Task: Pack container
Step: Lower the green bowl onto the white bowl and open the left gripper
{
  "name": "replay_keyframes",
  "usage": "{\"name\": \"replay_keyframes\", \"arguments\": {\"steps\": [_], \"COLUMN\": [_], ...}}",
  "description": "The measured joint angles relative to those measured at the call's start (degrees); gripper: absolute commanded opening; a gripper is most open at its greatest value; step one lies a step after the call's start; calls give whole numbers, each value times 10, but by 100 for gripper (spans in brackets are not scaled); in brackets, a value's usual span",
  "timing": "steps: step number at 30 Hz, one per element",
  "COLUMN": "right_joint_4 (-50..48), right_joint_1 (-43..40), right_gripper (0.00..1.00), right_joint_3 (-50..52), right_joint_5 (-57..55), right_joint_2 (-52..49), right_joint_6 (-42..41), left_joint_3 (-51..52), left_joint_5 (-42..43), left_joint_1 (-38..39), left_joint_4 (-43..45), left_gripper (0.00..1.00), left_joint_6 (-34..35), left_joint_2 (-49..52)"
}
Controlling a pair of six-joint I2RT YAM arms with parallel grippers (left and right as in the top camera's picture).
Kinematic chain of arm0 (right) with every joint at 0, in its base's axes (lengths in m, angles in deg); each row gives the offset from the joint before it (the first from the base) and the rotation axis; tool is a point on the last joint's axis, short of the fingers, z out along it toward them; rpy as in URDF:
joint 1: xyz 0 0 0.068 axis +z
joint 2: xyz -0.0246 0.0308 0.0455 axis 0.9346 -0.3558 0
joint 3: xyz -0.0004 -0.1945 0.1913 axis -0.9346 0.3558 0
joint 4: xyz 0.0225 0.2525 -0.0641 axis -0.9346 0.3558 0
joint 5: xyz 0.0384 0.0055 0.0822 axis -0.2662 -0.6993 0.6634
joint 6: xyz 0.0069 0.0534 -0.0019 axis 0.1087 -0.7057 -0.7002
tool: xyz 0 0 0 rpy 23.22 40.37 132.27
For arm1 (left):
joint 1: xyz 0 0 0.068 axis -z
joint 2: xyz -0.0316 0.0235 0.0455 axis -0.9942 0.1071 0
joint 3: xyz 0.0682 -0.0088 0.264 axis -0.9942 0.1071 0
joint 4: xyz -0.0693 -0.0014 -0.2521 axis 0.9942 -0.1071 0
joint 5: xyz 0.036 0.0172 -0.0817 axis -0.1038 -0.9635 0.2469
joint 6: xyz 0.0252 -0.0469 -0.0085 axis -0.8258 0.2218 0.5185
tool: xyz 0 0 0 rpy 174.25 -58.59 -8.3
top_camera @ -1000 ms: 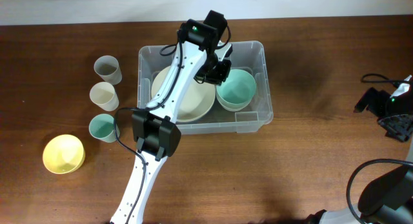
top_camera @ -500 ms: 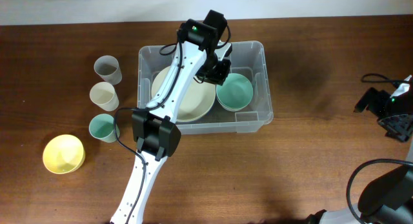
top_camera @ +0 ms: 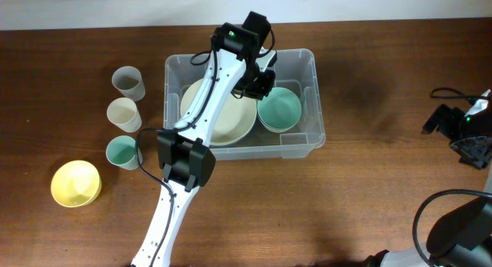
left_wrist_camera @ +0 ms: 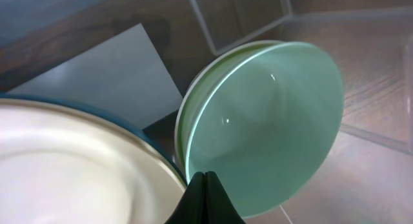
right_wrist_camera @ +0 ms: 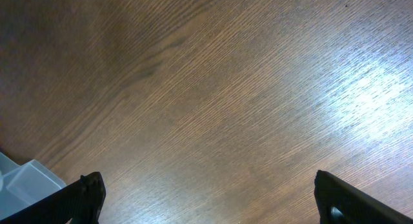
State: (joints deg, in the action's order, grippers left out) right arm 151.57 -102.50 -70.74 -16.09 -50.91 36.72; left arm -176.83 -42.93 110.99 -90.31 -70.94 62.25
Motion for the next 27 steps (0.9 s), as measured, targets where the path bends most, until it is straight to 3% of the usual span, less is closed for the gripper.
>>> {"name": "replay_keyframes", "arguments": {"steps": [27], "right_joint_4": [0], "right_joint_1": [0], "right_gripper": [99], "right_joint_3": [0], "right_joint_5": [0], "right_joint_2": [0], "right_joint_6": [0], "left_joint_3": [0], "left_joint_5": [-17], "left_joint_1": [0], "left_joint_4": [30], "left_gripper": [1], "left_joint_6": [0], "left_joint_2": [0]}}
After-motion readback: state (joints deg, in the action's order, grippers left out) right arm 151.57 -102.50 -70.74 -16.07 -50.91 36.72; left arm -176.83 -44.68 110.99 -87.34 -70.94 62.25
